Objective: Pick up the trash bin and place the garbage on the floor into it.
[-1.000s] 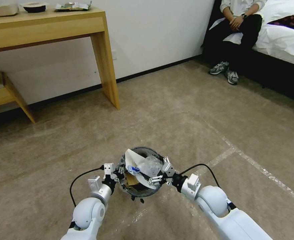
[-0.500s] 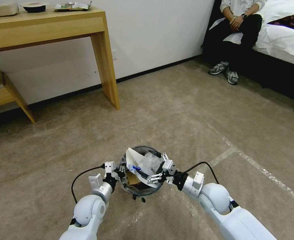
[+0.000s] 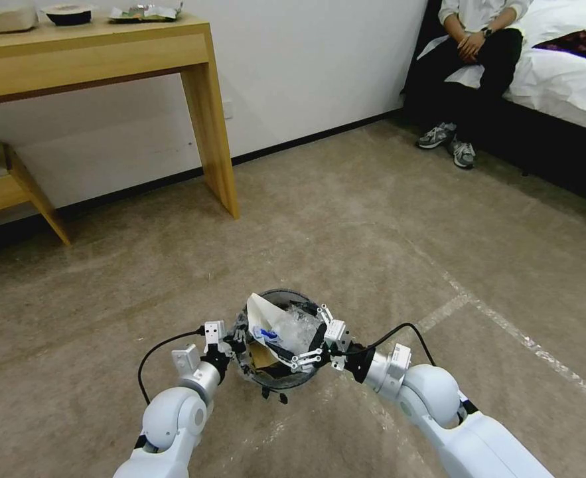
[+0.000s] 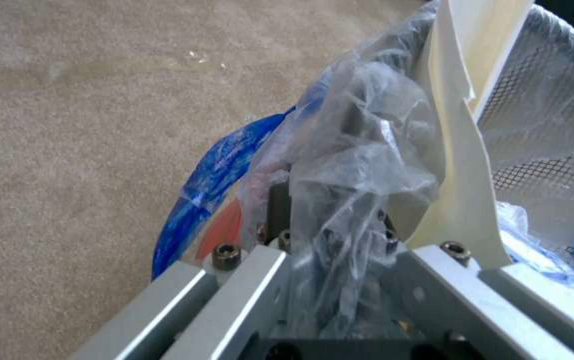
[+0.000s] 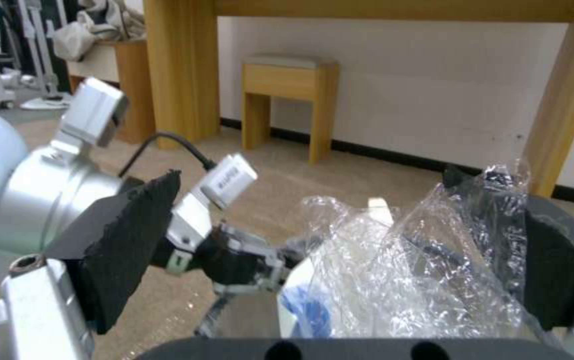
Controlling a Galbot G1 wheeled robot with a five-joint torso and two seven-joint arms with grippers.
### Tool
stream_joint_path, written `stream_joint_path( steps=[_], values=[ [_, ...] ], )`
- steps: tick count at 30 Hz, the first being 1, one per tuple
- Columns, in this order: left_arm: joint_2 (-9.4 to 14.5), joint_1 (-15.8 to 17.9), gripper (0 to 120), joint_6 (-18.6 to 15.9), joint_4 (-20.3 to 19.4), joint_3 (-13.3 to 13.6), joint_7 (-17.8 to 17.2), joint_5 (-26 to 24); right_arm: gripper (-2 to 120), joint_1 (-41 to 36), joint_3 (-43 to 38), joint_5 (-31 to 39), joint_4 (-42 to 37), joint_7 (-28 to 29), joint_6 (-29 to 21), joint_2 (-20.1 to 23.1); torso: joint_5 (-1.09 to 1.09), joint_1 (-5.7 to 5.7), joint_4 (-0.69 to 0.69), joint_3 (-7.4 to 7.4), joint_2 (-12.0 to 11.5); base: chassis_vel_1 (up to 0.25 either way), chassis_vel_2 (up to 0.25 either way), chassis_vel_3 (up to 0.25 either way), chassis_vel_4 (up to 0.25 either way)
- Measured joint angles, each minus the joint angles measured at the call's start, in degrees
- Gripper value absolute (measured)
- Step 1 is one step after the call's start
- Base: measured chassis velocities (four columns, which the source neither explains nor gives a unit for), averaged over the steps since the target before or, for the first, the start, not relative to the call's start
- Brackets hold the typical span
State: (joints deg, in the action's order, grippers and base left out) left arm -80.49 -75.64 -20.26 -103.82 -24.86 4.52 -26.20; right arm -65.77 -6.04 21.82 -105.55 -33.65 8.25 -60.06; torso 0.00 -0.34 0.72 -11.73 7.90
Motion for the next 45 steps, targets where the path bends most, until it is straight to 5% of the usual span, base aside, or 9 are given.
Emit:
stream_joint_path(
  steps=[10,24,45],
  values=[
    [-0.26,-0.39,1,-0.02,-0.77,-0.04,-0.05,-0.16,100,0.95,-0.92,-4.14,3.13,1.46,0.03,0.02,0.0,0.0,0.01,0.0,0.0,0.0,0.0,0.0,0.0],
    [-0.61,-0.86,1,-0.03,-1.81,0.03,0.07,-0.48,100,4.36,-2.01,-19.99,7.78,3.94,-0.19,-0.13,0.0,0.0,0.0,0.0,0.0,0.0,0.0,0.0,0.0],
    [-1.2,-0.17,1,-0.01,-0.56,-0.1,0.27,-0.63,100,4.56,-1.44,-21.95,3.43,1.5,-1.09,2.15,0.0,0.0,0.01,0.0,0.0,0.0,0.0,0.0,0.0]
  ],
)
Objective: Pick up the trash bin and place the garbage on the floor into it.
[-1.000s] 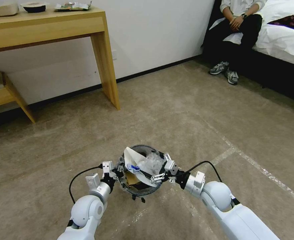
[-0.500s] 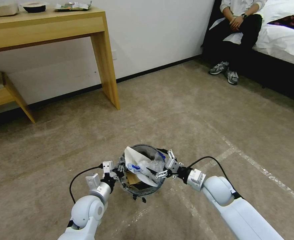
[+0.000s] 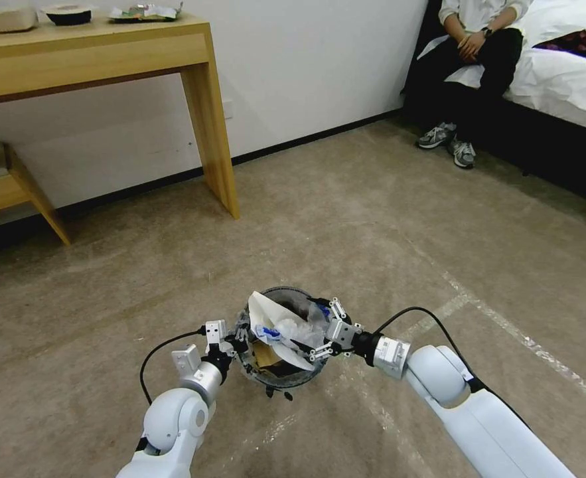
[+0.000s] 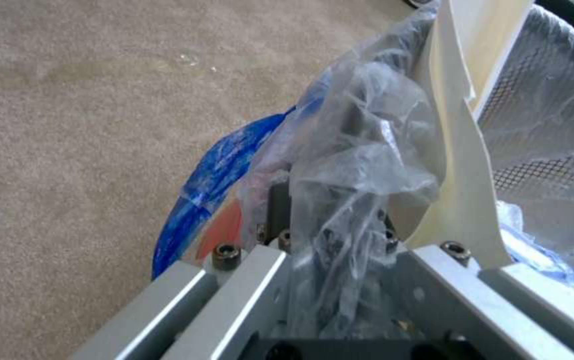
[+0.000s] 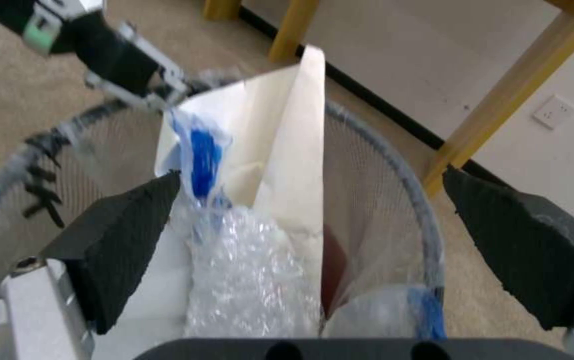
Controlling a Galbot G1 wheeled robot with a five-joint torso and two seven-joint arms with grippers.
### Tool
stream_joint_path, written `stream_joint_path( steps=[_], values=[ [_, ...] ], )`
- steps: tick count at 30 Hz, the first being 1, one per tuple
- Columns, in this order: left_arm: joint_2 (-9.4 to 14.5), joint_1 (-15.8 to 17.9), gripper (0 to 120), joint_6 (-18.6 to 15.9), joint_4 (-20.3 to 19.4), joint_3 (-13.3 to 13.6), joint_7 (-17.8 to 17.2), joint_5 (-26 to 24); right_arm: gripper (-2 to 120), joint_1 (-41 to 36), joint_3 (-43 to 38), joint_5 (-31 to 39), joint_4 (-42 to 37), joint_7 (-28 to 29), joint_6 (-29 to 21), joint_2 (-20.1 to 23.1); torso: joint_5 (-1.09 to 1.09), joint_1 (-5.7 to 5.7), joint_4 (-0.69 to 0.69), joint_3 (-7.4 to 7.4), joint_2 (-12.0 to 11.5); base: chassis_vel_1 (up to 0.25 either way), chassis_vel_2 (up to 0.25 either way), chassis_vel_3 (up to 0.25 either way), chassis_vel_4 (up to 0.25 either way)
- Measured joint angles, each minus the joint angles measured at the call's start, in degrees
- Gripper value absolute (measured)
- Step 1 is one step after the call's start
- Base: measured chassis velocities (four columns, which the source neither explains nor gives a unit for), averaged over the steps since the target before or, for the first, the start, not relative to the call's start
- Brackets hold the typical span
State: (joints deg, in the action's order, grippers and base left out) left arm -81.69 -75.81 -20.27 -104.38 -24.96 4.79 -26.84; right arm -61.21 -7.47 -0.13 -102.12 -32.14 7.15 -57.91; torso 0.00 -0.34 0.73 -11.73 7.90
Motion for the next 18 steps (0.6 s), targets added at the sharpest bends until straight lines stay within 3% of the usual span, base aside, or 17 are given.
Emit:
stream_joint_path(
  steps=[18],
  values=[
    [-0.17,0.03,1,-0.27,0.52,-0.1,-0.3,0.09,100,-1.04,-1.26,2.5,-2.58,0.37,-0.38,0.75,0.0,0.0,0.0,0.0,0.0,0.0,0.0,0.0,0.0]
  ],
)
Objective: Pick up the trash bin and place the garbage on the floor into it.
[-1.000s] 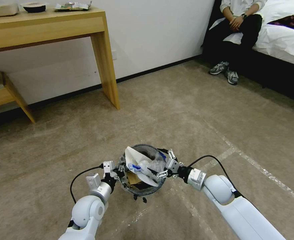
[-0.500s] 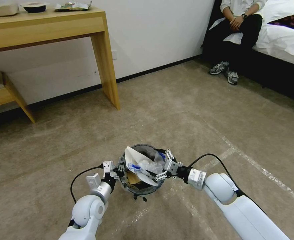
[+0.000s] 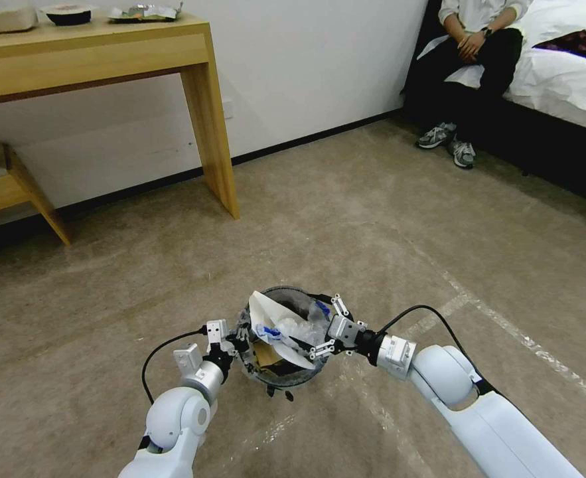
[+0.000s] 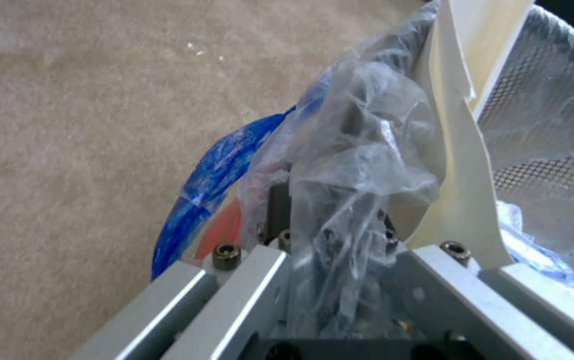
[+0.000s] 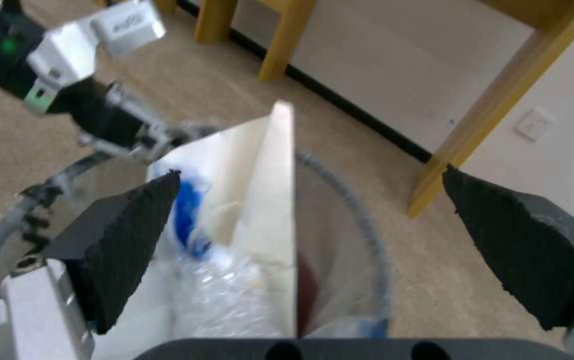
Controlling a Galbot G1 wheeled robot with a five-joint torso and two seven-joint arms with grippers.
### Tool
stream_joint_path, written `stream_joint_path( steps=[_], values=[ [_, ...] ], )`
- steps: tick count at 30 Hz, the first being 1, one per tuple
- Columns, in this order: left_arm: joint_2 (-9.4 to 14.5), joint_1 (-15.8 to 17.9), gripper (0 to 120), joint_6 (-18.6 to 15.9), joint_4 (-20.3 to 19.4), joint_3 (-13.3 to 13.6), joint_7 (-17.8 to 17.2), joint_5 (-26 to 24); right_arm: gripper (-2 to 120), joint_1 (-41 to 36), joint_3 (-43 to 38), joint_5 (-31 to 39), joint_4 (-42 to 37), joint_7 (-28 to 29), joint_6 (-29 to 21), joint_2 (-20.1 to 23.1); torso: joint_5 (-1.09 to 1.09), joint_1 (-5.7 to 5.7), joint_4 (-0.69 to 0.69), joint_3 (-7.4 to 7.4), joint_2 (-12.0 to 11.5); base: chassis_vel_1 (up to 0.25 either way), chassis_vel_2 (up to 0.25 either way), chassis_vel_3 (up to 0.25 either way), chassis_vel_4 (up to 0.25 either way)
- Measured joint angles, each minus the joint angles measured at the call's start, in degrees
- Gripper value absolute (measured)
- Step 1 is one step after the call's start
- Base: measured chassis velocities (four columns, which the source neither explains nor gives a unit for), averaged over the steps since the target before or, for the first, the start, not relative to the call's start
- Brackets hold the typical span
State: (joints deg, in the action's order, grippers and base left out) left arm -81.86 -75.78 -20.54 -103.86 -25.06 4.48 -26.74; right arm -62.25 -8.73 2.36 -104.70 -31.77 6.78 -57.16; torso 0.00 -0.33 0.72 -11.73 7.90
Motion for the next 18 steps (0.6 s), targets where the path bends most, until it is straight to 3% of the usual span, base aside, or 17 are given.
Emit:
stream_joint_path(
  steps=[10,18],
  values=[
    [0.38,-0.34,1,-3.3,-0.43,-0.84,-2.4,-2.03,100,-0.42,-0.82,2.73,-2.78,0.03,0.02,1.29,0.0,0.0,0.0,0.0,0.0,0.0,0.0,0.0,0.0],
    [0.43,-0.43,1,-3.95,-0.91,-0.8,-3.4,-3.23,100,-1.13,-2.22,5.05,-3.65,-0.12,1.08,1.27,0.0,0.0,0.0,0.0,0.0,0.0,0.0,0.0,0.0]
  ],
)
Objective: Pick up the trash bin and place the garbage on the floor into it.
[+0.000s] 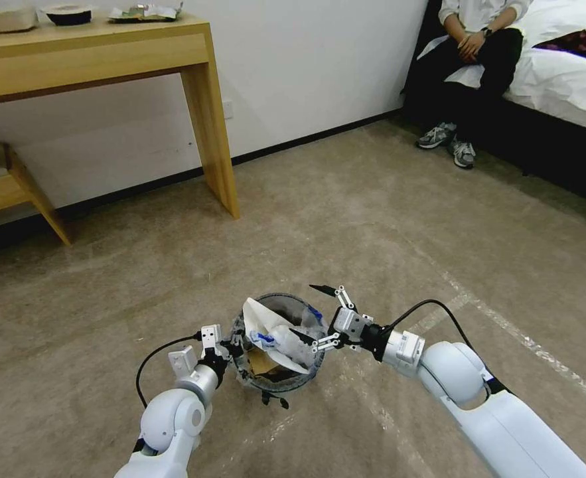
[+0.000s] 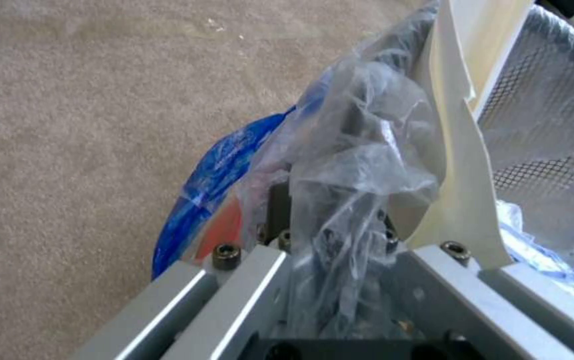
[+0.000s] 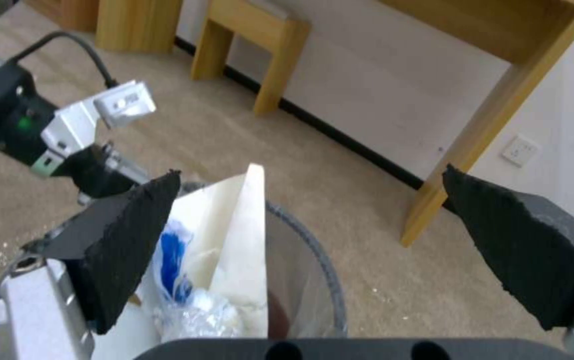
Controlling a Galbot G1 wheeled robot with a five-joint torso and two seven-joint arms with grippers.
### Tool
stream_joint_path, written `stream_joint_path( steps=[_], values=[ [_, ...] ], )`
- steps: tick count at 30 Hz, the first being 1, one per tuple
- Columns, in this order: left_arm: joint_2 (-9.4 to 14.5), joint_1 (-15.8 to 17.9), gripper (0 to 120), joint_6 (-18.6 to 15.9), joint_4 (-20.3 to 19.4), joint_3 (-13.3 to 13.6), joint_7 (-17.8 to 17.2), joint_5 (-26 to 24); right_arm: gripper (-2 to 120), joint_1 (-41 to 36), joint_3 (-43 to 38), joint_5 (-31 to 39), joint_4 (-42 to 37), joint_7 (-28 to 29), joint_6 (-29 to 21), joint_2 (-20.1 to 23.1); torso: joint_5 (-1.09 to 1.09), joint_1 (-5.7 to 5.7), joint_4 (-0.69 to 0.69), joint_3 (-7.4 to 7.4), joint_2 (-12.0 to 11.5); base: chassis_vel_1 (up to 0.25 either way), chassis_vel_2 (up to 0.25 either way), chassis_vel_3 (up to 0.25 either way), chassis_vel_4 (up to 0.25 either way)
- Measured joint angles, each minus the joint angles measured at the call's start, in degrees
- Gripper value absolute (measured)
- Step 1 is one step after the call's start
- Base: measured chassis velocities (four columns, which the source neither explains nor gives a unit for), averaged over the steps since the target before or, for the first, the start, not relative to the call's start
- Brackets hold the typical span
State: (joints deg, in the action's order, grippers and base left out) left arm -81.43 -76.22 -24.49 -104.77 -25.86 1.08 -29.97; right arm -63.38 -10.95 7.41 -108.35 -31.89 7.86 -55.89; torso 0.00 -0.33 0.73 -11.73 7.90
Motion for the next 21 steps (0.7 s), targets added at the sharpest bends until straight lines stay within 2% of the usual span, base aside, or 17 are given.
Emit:
stream_joint_path(
  steps=[11,21],
  values=[
    [0.73,-0.13,1,-2.53,-1.72,0.34,-2.48,-3.63,100,-2.82,-3.08,1.58,-1.51,0.49,0.47,-0.59,0.0,0.0,0.0,0.0,0.0,0.0,0.0,0.0,0.0],
    [0.36,0.34,1,-4.1,-1.97,0.33,-5.25,-7.09,100,-5.74,-5.79,1.49,-2.12,0.24,1.04,-1.28,0.0,0.0,0.0,0.0,0.0,0.0,0.0,0.0,0.0]
  ],
)
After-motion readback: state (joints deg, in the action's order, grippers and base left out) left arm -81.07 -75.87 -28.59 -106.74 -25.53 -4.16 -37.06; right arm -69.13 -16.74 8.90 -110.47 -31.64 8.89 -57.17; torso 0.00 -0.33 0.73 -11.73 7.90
